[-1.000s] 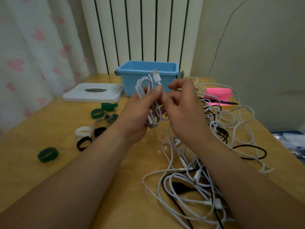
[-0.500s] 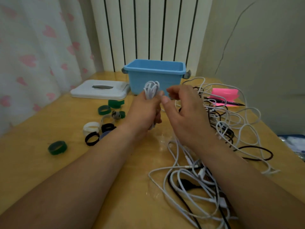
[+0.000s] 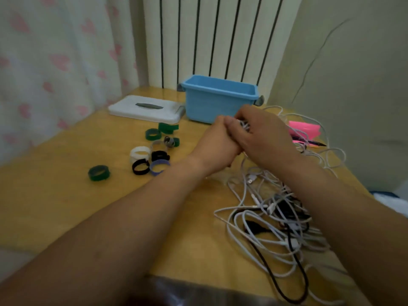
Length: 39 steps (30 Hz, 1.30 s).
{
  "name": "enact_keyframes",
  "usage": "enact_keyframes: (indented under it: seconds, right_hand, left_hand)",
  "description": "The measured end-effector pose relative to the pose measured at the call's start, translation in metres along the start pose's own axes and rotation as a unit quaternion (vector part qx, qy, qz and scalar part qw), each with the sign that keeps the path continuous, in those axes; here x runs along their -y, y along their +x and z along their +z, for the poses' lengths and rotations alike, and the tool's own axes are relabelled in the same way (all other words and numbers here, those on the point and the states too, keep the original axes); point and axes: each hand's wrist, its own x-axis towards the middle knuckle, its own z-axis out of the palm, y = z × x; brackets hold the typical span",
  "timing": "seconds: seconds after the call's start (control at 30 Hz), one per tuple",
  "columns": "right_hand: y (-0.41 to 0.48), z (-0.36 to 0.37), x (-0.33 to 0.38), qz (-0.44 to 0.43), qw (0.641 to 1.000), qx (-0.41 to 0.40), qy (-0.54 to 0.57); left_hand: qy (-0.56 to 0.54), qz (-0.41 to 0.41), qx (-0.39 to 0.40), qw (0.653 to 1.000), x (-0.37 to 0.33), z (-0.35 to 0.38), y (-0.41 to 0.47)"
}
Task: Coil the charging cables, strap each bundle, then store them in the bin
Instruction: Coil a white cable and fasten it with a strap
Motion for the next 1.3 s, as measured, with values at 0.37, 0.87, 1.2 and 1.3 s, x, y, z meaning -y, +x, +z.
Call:
enact_keyframes:
  seconds: [0.37, 0.87, 1.2, 1.3]
  right_hand:
    - [-0.015, -0.022, 0.033, 0.058, 0.994, -0.077, -0.054]
    - [-0.017, 0.005, 0.127, -0.025, 0.987, 0.132, 0.084]
    - [-0.013, 0.041, 0.118, 0.052, 0.967, 0.207, 0.137]
    - [-0.013, 0.050, 0.121, -0.005, 0.967, 0.236, 0.098]
  left_hand:
    - [0.045, -0.005, 0.018, 0.999, -0.025, -0.018, -0.038]
    - [0.097, -0.041, -0.025, 0.994, 0.019, -0.076, -0.125]
    - [-0.209, -0.154, -0.275, 0.926, 0.073, -0.132, -0.146]
    - [-0.183, -0.151, -0.264, 0.935, 0.073, -0.127, -0.145]
